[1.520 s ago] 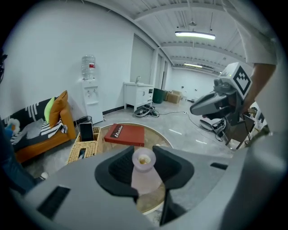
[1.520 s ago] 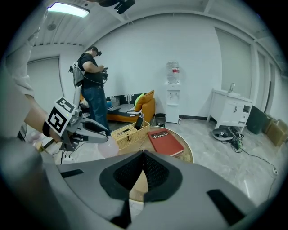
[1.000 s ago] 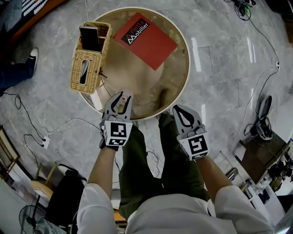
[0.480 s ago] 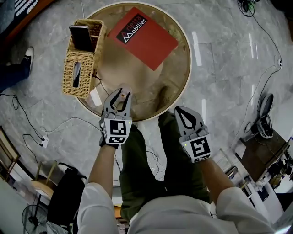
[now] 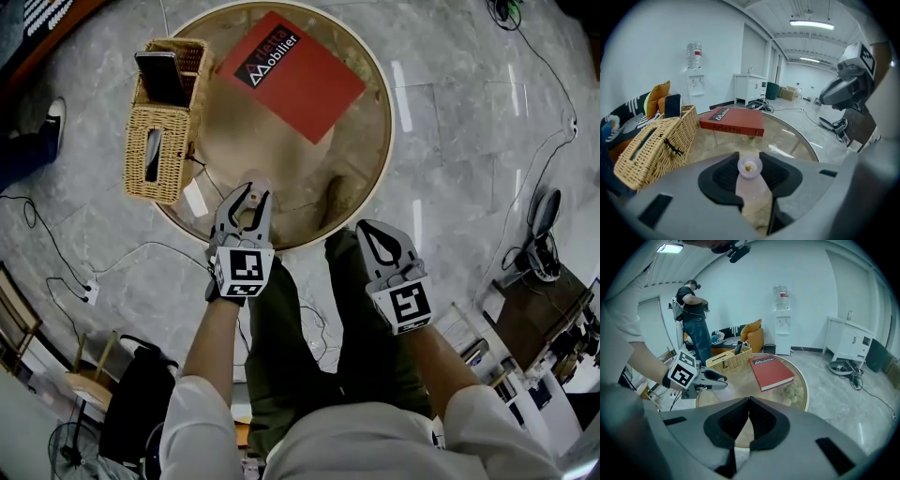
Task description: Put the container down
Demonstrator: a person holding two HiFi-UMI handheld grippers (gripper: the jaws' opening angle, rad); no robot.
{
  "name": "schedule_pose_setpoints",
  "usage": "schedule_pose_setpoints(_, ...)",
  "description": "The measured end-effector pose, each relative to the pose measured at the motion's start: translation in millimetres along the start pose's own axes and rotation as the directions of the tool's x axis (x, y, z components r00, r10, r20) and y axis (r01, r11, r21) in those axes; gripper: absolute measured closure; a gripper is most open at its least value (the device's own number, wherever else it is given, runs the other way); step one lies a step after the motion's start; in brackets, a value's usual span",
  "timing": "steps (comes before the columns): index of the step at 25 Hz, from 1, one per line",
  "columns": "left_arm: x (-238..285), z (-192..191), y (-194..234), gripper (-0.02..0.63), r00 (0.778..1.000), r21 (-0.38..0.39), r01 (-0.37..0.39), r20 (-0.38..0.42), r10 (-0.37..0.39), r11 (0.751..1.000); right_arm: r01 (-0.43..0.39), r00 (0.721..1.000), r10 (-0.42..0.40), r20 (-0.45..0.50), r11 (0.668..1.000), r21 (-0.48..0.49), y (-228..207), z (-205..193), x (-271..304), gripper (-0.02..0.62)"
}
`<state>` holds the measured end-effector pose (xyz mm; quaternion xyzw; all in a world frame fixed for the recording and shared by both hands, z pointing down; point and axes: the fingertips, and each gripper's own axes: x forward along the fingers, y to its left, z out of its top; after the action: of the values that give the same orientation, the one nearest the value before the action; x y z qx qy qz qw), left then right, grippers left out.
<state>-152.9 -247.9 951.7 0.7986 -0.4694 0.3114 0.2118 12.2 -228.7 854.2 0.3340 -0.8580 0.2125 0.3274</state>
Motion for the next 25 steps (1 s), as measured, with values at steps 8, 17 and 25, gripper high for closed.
schedule_pose_setpoints(8,-9.7,2.0,-2.8,0.439,1.0,0.001,0.023,-0.002,-0.023,1.0,-0.01,1.0,0.01,0.004,1.0,-0.014,17.8,12.2,-6.8,0.572)
schedule_pose_setpoints(17,-111.5,44.3,5.7,0.492,0.999,-0.058,0.004,0.046,-0.001,0.998,0.022,0.998,-0.02,0.061,0.999,-0.035,40.1,61.0,-51.1,0.572)
schedule_pose_setpoints(25,-227.6,110.3,13.9,0.6,0.988,-0.079,-0.024,0.153,0.036,0.997,0.09,0.991,-0.088,0.097,0.996,-0.018,60.7,94.2,-117.0,0.572)
